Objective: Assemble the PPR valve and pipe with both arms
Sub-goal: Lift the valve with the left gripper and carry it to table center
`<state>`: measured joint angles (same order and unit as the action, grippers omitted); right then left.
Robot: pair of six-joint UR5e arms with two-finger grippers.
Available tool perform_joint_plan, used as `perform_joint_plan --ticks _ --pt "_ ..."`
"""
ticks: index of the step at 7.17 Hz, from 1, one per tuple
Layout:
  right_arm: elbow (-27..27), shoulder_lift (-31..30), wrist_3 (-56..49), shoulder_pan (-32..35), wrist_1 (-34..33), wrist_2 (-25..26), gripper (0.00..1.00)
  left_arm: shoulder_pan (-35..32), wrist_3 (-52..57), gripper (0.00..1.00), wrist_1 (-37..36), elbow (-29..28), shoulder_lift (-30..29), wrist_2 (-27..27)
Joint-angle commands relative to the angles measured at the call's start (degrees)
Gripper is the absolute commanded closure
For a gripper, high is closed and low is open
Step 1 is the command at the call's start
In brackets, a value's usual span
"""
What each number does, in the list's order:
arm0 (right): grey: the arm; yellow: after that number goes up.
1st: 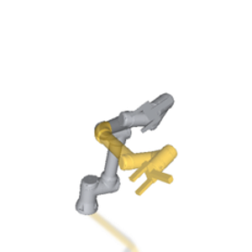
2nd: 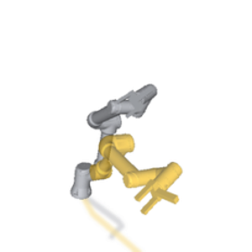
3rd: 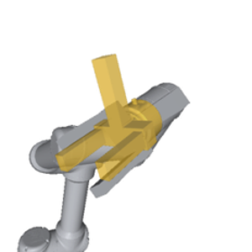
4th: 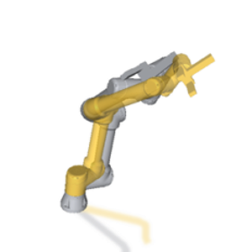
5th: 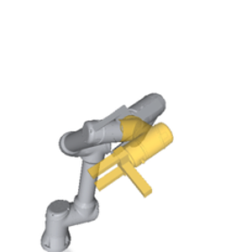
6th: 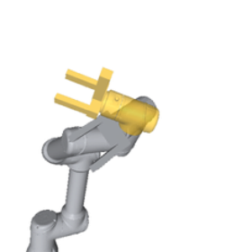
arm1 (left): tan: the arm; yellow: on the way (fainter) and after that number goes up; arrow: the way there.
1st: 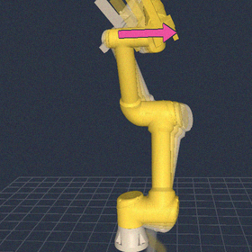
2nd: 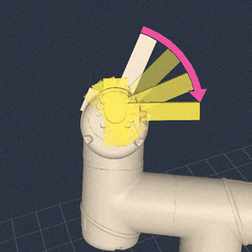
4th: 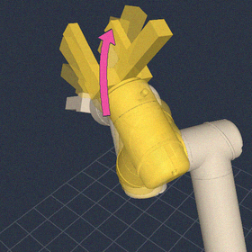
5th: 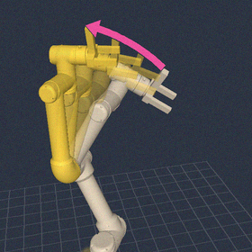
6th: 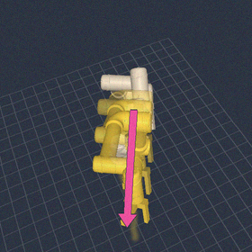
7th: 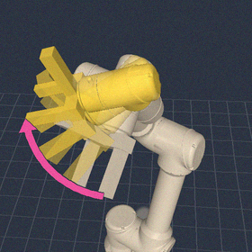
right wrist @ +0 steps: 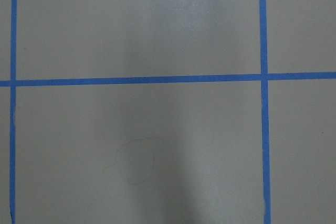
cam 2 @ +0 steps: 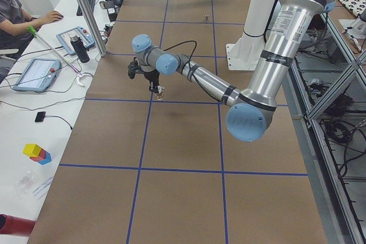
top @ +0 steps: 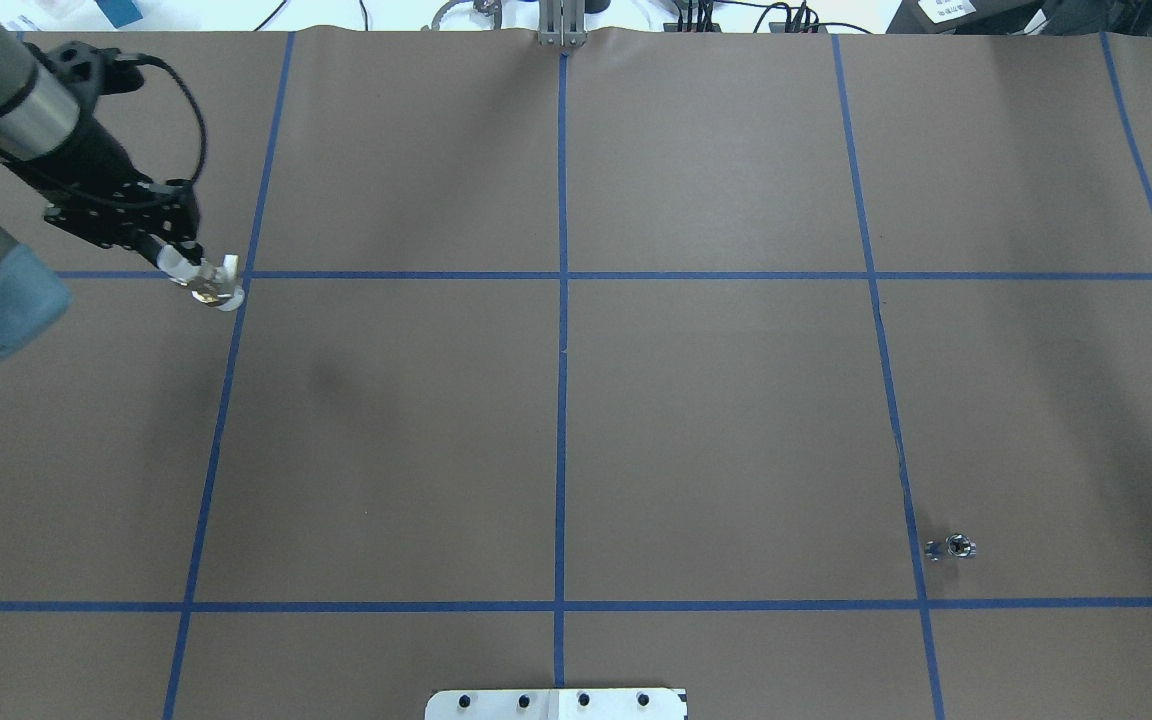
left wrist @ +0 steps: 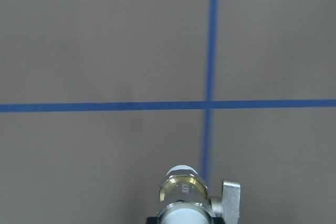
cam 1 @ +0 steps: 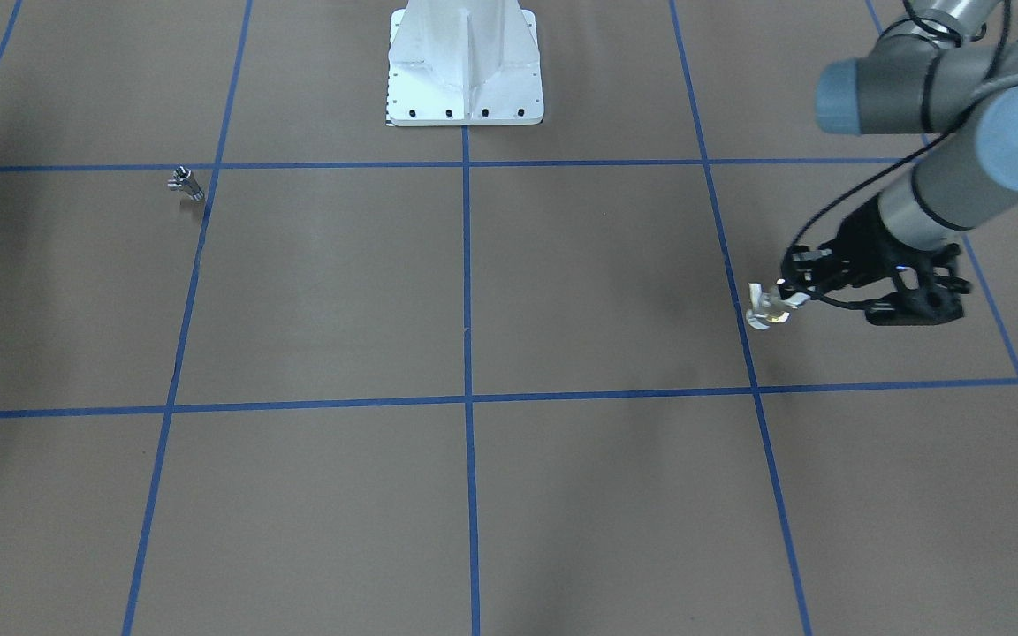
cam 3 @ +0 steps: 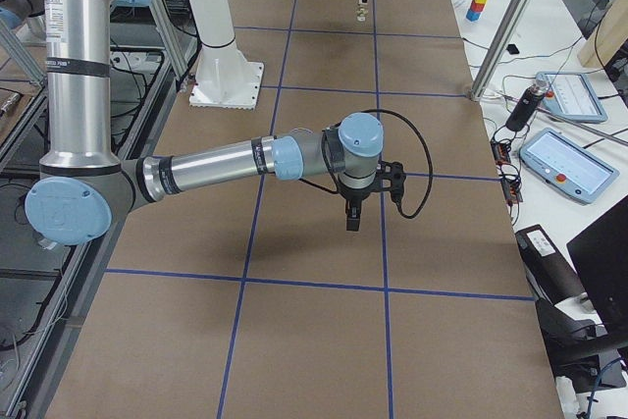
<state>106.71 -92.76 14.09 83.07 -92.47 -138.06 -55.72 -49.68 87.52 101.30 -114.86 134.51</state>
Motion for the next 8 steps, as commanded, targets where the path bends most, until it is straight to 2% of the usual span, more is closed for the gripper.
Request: perform_joint_plan --ticks 1,2,3,4,5,8 --pt "-0.10 -0.05 -0.03 -0.10 0.01 -0.10 0.00 10.33 -15.92 1.00 -1.81 -2.13 -11.47 -8.32" --pt "-0.01 -0.05 -0.03 -0.10 0.01 -0.10 0.00 12.46 -16.41 1.00 -6.09 -7.81 -19.88 -10.91" --pt "-0.01 -0.05 -0.03 -0.19 0.01 -0.62 0.00 13.35 -21.03 1.00 -7.18 -16.57 -27.97 -11.11" --pt "-0.01 -0.31 -0.03 -0.19 0.01 -1.59 0.00 16.06 -22.81 1.00 -5.80 -21.71 -32.49 -14.24" --pt "0.08 -0.31 -0.03 -0.19 0.01 -1.60 0.00 16.96 -22.92 1.00 -3.87 -25.67 -34.71 -15.67" --pt "0.08 -0.31 -0.03 -0.63 0.01 -1.60 0.00 18.63 -23.01 1.00 -3.50 -27.29 -34.99 -15.77"
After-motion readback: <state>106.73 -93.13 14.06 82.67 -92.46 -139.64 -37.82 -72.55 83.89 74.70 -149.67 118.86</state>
